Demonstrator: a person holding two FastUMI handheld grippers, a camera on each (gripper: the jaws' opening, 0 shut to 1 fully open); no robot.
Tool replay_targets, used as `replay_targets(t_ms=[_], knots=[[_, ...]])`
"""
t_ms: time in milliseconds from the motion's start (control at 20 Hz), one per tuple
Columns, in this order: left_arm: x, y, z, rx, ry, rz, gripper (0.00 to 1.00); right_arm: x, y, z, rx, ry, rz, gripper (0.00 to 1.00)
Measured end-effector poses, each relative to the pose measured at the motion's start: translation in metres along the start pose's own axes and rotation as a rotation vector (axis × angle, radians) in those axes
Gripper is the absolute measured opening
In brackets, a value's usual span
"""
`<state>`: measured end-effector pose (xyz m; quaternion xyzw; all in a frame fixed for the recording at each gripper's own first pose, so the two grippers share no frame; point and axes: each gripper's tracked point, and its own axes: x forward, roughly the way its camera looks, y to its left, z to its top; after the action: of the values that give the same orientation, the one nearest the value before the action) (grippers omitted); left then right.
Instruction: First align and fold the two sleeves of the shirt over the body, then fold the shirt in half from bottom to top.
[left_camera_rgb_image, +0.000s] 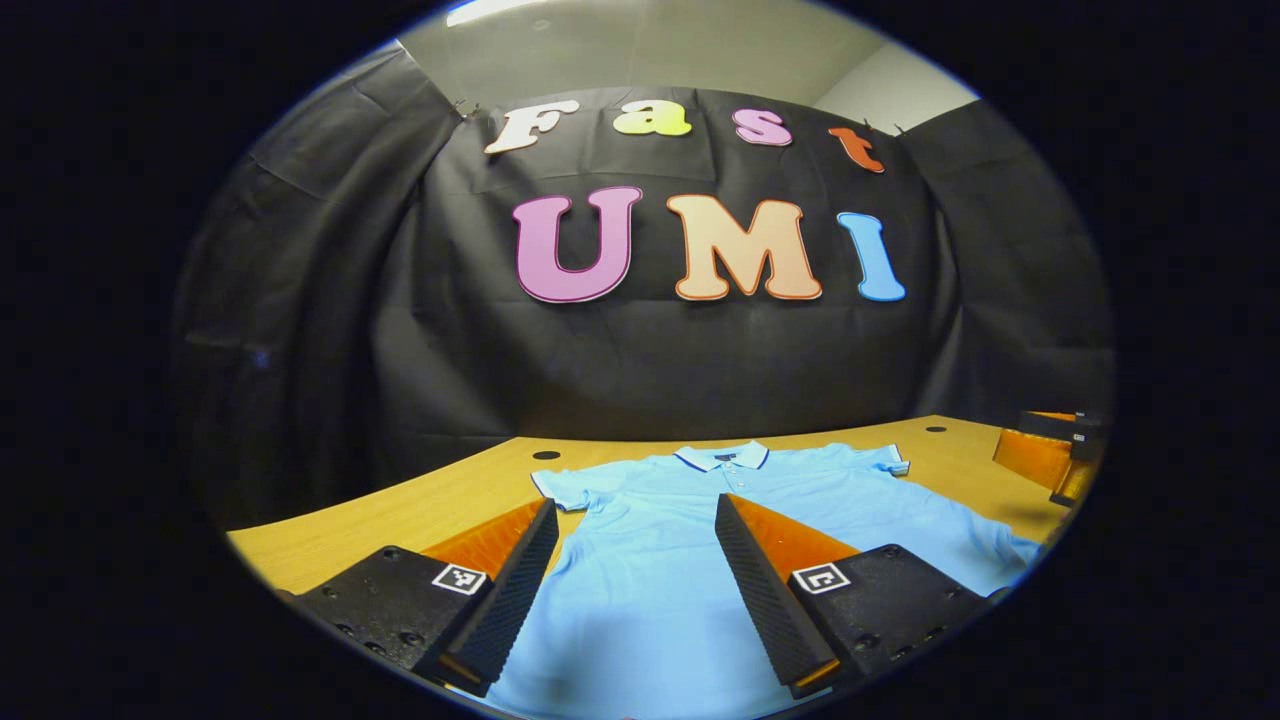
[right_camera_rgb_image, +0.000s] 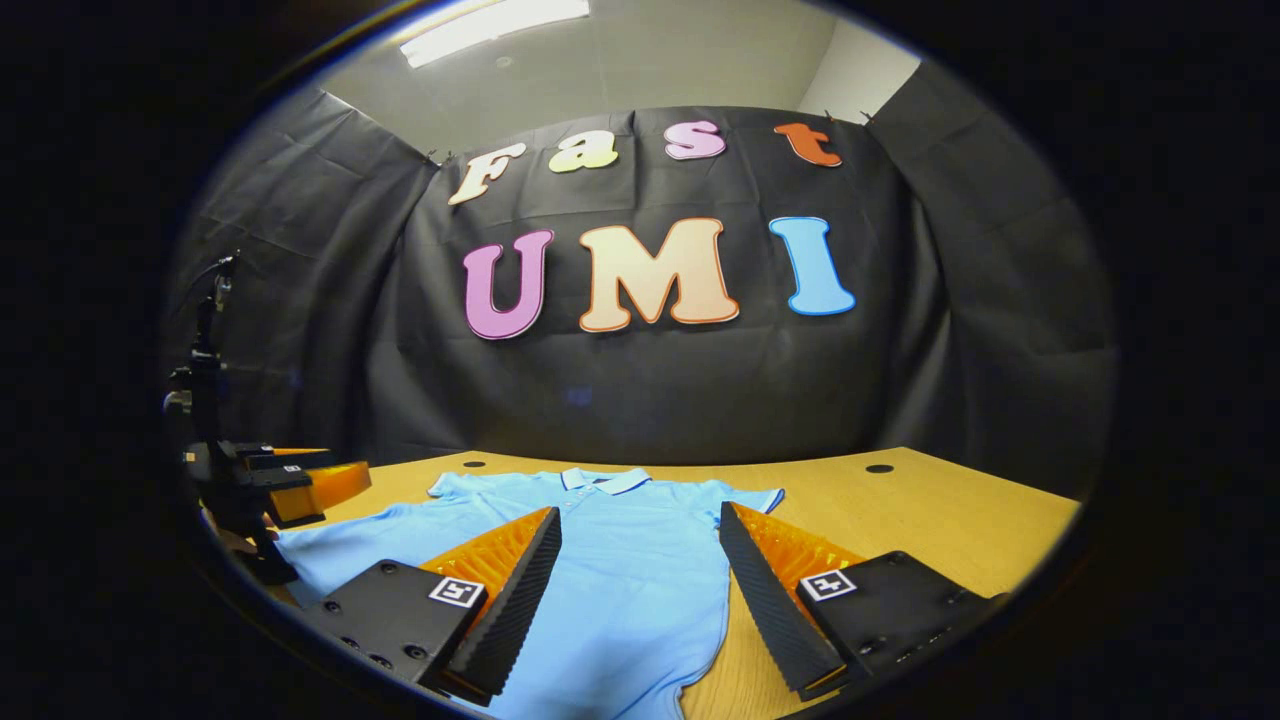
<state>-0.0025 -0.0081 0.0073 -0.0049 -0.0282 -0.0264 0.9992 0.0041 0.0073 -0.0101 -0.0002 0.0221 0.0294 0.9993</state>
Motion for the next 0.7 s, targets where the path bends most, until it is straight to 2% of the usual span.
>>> replay_targets(t_ms=[200,350,500,700], knots=[[0.000,0.000,0.002,-0.006,-0.004,0.000,0.94,0.013,-0.015,0.000,0.048,0.097,-0.009,0.98],[0.000,0.001,0.001,-0.006,-0.003,0.000,0.94,0.038,-0.037,0.005,-0.026,0.168,-0.034,0.98],[0.000,0.000,0.001,-0.006,-0.003,-0.001,0.94,0.072,-0.052,0.010,-0.105,0.250,-0.026,0.98],[-0.001,0.001,0.001,-0.009,-0.002,-0.001,0.94,0.130,-0.074,0.000,-0.072,0.374,-0.038,0.98]])
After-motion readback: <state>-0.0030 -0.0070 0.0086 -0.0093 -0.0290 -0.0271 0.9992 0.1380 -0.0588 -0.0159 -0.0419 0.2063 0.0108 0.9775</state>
